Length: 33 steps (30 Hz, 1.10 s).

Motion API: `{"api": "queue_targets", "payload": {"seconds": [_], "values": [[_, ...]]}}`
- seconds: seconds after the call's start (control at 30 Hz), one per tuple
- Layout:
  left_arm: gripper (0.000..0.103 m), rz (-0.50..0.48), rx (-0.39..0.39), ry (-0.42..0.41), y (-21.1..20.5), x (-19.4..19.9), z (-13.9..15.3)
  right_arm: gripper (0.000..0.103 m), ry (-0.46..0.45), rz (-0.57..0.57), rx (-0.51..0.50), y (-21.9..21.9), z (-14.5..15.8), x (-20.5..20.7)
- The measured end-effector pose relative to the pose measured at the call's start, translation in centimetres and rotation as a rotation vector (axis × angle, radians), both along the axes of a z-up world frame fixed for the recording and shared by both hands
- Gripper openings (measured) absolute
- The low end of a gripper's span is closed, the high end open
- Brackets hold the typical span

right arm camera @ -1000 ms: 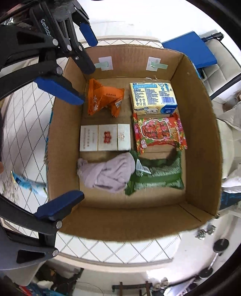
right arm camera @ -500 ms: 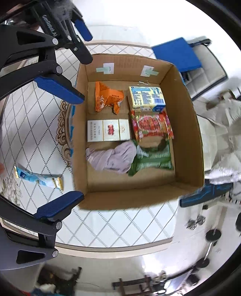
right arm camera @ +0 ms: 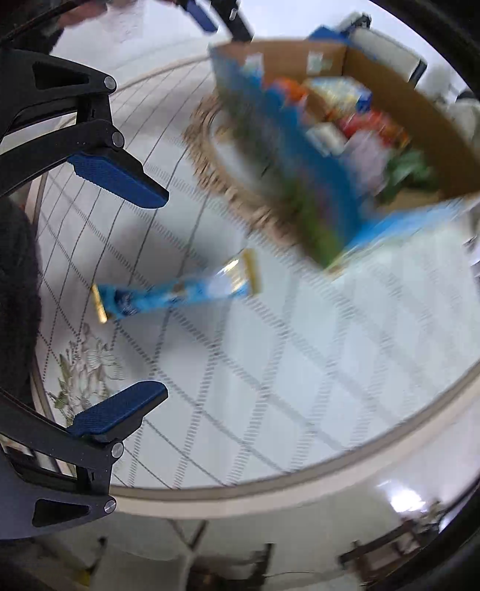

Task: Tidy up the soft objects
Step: 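Grasp the blue-and-gold tube bag with the right gripper, then lower the tube bag into the box beside the green bag and release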

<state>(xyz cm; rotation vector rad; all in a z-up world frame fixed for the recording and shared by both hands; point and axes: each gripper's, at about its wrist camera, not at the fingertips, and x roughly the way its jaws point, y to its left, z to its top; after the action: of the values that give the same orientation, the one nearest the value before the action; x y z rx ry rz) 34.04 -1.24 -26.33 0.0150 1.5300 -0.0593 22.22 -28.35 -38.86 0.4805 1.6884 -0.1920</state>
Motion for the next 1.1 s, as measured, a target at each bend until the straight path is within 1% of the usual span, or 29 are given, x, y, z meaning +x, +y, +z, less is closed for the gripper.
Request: {"api": "queue_targets", "payload": {"seconds": [0.07,0.13,0.2,0.23,0.27,0.3,0.33,0.37,0.43,0.47,0.5,0.53,0.6,0.67,0.8,0.87,0.97,1.07,1.1], "values": [[0.091,-0.008,0.003,0.013,-0.5,-0.2,-0.6,0.096,0.046,-0.017,0.031,0.3,-2.8,-0.8],[0.091,-0.011,0.006,0.027,-0.8,-0.3,-1.3,0.093,0.074,-0.026,0.054,0.8,-4.6,-1.2],[0.091,-0.014,0.012,0.034,-1.1,-0.4,-1.6,0.082,0.096,-0.021,0.064,1.5,-6.0,-1.5],[0.091,-0.017,0.015,0.037,-1.2,-0.5,-1.8,0.079,0.106,-0.016,0.066,1.9,-6.6,-1.6],[0.091,-0.019,0.019,0.038,-1.3,-0.5,-1.9,0.071,0.11,-0.014,0.067,2.2,-6.9,-1.6],[0.091,-0.022,0.023,0.038,-1.4,-0.5,-2.0,0.066,0.114,-0.008,0.07,2.6,-7.4,-1.8],[0.091,-0.023,0.024,0.039,-1.4,-0.5,-2.0,0.065,0.119,0.0,0.067,2.9,-7.7,-1.8],[0.091,-0.024,0.024,0.04,-1.5,-0.6,-2.1,0.058,0.122,0.009,0.056,3.2,-8.0,-1.9],[0.091,-0.025,0.025,0.039,-1.5,-0.6,-2.1,0.051,0.124,0.034,0.023,3.9,-8.1,-2.0],[0.091,-0.026,0.024,0.039,-1.5,-0.6,-2.1,0.044,0.127,0.061,-0.006,4.3,-8.0,-2.0],[0.091,-0.024,0.029,0.039,-1.5,-0.7,-2.1,0.028,0.123,0.071,-0.02,4.4,-7.9,-2.0],[0.091,-0.023,0.027,0.039,-1.5,-0.7,-2.1,0.02,0.124,0.075,-0.02,4.5,-7.9,-2.1],[0.091,-0.024,0.018,0.038,-1.5,-0.9,-2.0,0.016,0.129,0.083,-0.009,4.9,-7.6,-2.4],[0.091,-0.023,0.009,0.036,-1.4,-1.0,-1.9,0.015,0.11,0.093,0.006,5.0,-6.4,-2.5],[0.091,-0.025,-0.018,0.029,-1.6,-1.5,-1.1,0.014,0.041,0.118,0.045,4.8,-2.2,-2.5],[0.091,-0.028,-0.035,0.018,-1.7,-1.8,-0.4,0.014,-0.01,0.136,0.058,4.8,0.8,-2.2],[0.091,-0.034,-0.057,-0.018,-2.1,-2.0,1.3,0.014,-0.116,0.187,0.069,5.3,6.6,-0.8],[0.091,-0.04,-0.082,-0.064,-2.6,-2.0,3.5,0.014,-0.204,0.215,0.066,5.4,11.6,1.5],[0.091,-0.043,-0.092,-0.078,-2.7,-1.9,4.2,0.014,-0.221,0.225,0.066,5.4,12.6,2.4]]}}
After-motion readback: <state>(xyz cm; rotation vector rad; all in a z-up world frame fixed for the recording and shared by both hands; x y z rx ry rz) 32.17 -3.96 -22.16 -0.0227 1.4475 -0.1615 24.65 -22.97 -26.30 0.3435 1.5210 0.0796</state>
